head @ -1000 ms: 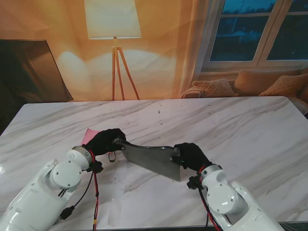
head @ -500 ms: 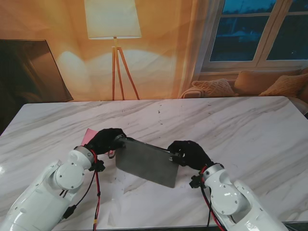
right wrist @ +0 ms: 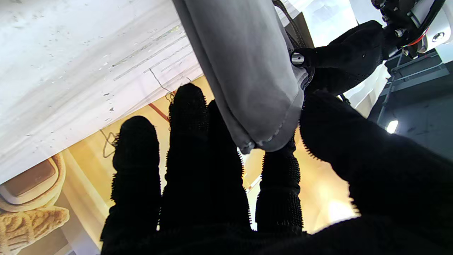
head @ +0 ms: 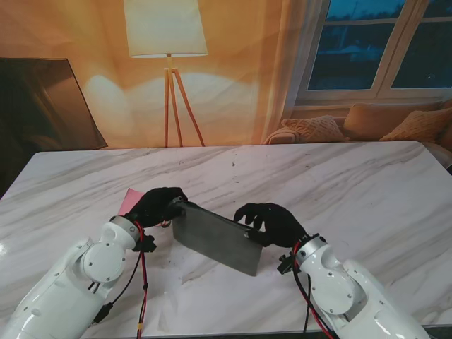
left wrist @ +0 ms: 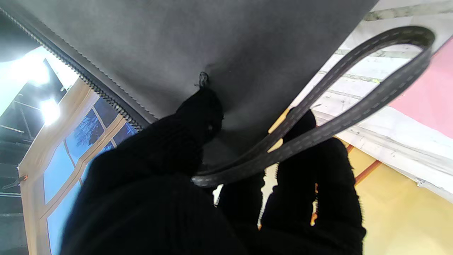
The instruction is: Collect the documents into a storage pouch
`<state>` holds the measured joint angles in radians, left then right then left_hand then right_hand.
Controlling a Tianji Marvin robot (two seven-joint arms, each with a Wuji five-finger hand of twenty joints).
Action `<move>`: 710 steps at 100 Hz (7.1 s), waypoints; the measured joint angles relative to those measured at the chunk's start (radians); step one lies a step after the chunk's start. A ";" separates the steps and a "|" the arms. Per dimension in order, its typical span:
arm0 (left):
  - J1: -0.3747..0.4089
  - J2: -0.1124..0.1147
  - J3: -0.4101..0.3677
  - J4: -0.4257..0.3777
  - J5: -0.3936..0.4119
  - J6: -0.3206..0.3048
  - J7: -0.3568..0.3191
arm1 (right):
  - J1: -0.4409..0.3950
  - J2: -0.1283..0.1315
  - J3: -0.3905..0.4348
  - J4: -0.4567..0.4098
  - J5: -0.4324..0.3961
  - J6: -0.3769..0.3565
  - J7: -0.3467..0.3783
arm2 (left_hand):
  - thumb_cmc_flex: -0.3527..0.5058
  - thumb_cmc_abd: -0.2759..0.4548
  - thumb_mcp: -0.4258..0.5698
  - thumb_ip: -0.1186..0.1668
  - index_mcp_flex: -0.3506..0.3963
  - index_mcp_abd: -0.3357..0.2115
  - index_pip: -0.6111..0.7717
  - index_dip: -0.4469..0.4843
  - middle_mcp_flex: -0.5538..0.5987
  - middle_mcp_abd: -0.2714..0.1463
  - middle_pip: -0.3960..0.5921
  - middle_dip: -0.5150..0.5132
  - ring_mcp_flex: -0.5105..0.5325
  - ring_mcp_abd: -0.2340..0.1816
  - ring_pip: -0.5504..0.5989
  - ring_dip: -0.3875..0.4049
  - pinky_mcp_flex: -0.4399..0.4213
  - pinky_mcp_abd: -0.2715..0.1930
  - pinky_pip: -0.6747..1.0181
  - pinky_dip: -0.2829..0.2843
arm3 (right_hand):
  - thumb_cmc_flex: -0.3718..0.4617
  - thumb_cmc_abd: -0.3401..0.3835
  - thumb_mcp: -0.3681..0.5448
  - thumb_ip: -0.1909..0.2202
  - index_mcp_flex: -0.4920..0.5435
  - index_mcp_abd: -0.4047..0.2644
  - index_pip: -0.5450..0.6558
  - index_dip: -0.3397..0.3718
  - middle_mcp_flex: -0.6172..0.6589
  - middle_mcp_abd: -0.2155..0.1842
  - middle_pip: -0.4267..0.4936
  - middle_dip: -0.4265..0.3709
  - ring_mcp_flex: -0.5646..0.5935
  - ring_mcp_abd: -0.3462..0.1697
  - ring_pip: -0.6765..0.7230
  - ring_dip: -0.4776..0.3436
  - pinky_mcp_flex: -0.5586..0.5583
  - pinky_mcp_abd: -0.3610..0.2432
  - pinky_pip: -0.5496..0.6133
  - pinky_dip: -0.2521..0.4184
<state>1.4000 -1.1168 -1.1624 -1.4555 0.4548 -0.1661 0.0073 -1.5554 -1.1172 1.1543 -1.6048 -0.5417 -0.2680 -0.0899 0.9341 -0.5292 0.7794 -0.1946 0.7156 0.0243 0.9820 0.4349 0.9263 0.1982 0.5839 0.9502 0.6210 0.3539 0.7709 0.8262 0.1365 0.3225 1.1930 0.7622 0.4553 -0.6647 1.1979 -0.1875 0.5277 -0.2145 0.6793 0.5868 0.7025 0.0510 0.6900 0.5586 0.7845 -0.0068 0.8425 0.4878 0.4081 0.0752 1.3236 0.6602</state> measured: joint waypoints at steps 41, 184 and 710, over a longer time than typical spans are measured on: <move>0.003 -0.002 0.001 -0.004 -0.015 0.000 0.001 | 0.026 -0.003 -0.031 0.002 -0.003 -0.003 -0.013 | 0.000 -0.012 0.015 0.000 0.000 -0.001 0.002 0.000 0.000 0.000 -0.001 0.005 0.000 0.000 0.000 0.000 -0.002 0.000 0.000 0.000 | 0.106 -0.076 0.001 -0.056 0.100 -0.056 0.117 0.009 0.002 0.000 0.000 0.000 0.017 -0.010 0.003 0.012 0.027 0.011 -0.001 0.025; 0.036 -0.028 -0.013 -0.017 0.032 -0.015 0.139 | -0.015 0.037 0.055 0.002 -0.229 -0.122 0.037 | -0.001 -0.018 0.021 -0.012 0.001 -0.025 0.011 0.012 0.001 -0.015 -0.001 0.011 0.000 0.000 0.010 -0.001 -0.002 0.000 0.000 0.000 | -0.031 -0.127 -0.043 -0.148 0.241 -0.034 0.293 -0.081 0.248 0.006 -0.026 -0.030 0.187 0.009 0.030 0.012 0.142 0.037 0.048 0.047; -0.505 -0.064 0.231 0.772 -0.060 0.404 -0.018 | 0.028 0.033 0.048 0.112 -0.409 -0.041 -0.188 | -0.292 0.157 -0.009 0.132 -0.480 0.242 -0.409 0.200 -0.616 0.098 0.113 -0.047 -0.358 -0.007 0.298 0.389 -0.031 -0.094 0.198 0.544 | 0.176 -0.158 0.052 -0.150 0.424 0.028 0.328 -0.363 0.476 -0.024 -0.039 -0.092 0.423 0.014 0.130 -0.062 0.360 0.023 0.234 -0.085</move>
<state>0.8952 -1.1810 -0.9315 -0.6834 0.3946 0.2380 -0.0112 -1.5276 -1.0844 1.2021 -1.4930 -0.9503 -0.3085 -0.2777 0.6420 -0.3720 0.7704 -0.0628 0.2351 0.2659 0.5732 0.6350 0.3108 0.2966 0.6968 0.9034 0.2630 0.3472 1.0693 1.2148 0.1058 0.2280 1.3906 1.3058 0.6314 -0.8226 1.2498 -0.3370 0.9514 -0.1863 1.0074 0.2242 1.1780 0.0269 0.6506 0.4663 1.2079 0.0070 0.9721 0.4255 0.7682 0.0985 1.5574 0.5749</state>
